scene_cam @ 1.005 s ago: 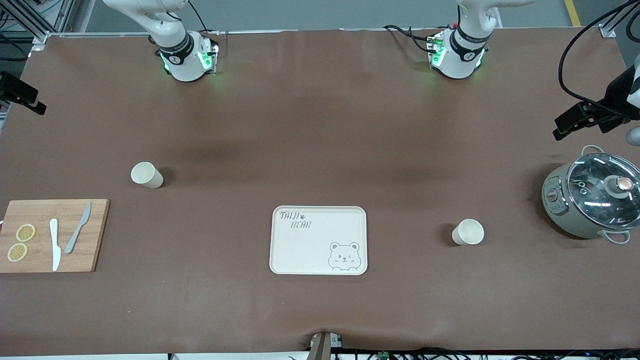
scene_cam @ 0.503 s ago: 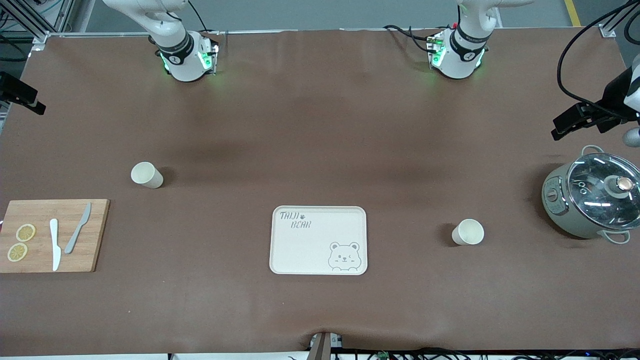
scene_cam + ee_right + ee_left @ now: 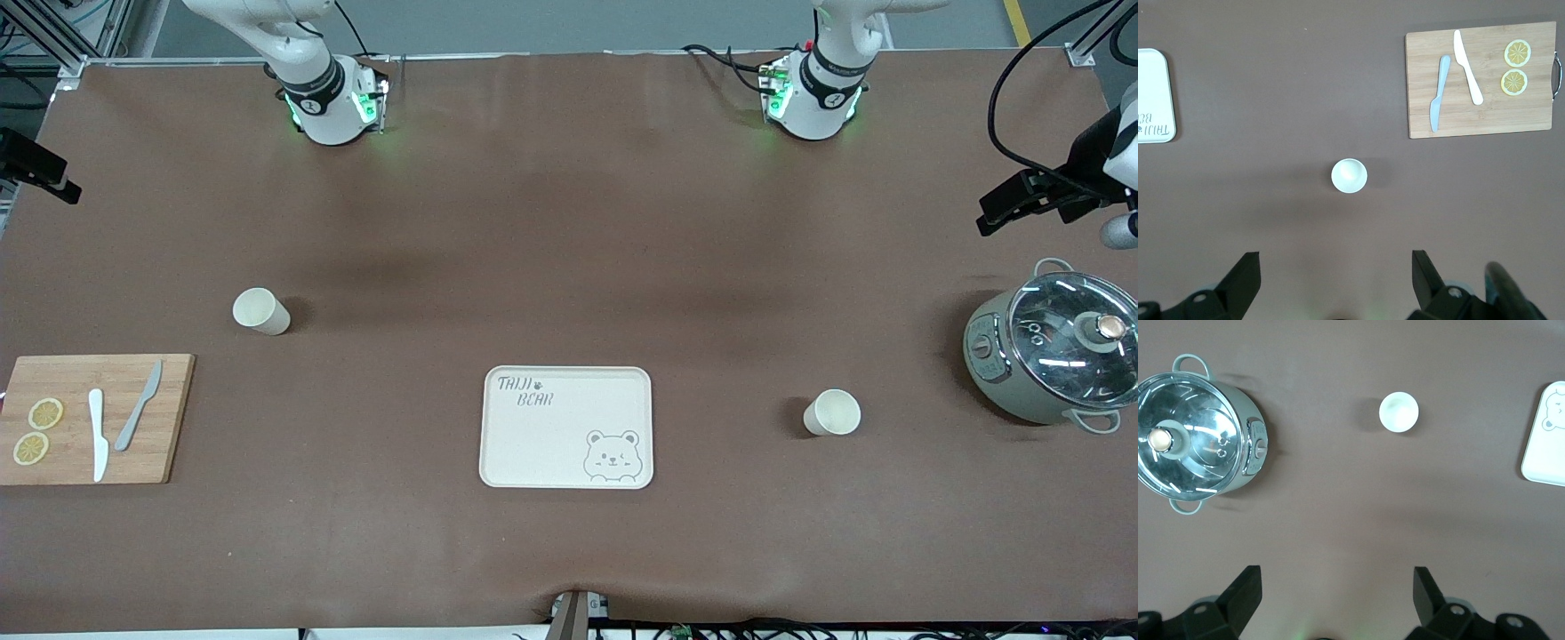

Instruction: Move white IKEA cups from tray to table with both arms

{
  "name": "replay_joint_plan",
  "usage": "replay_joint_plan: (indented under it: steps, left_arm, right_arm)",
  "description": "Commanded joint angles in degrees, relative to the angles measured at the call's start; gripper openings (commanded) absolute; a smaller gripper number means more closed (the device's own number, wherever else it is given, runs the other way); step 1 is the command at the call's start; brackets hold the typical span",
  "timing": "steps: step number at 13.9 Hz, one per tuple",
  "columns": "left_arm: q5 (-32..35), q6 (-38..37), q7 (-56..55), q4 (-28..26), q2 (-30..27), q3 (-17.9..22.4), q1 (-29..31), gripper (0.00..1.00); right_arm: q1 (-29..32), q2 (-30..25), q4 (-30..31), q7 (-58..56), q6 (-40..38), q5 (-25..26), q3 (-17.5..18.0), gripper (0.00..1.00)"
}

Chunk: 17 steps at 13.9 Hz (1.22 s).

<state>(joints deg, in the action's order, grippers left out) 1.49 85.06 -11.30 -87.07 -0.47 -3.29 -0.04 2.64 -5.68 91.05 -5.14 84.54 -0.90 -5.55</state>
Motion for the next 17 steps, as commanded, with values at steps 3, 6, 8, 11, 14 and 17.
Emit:
replay_joint_plan:
  steps: [3, 6, 8, 11, 14, 17]
  left_arm:
    - [-0.26, -1.12, 0.49, 0.49, 0.03, -0.14, 0.48, 1.0]
    - [-0.26, -1.12, 0.23, 1.28, 0.12, 0.12, 0.66, 1.0]
    - [-0.26, -1.21, 0.13, 1.72, 0.2, 0.3, 0.57, 1.0]
    - [-0.17, -1.21, -0.04, 1.55, 0.12, 0.38, 0.57, 1.0]
    - [0.01, -1.47, 0.22, 1.64, 0.03, 0.38, 0.75, 1.0]
    - [-0.08, -1.48, 0.14, 1.81, 0.03, 0.3, 0.57, 1.0]
  right_arm:
    - [1.05, 0.32, -0.78, 0.04, -0.7, -0.33, 0.36, 1.0]
    - [1.14, 0.32, -0.78, -0.04, -0.7, -0.33, 0.36, 1.0]
    - [1.14, 0.32, -0.78, -0.04, -0.7, -0.33, 0.36, 1.0]
    - [1.22, 0.32, -0.78, -0.13, -0.7, -0.33, 0.27, 1.0]
    - [1.48, 0.32, -0.7, -0.13, -0.7, -0.33, 0.27, 1.0]
    - [1.84, 0.41, -0.7, -0.31, -0.7, -0.42, 0.27, 1.0]
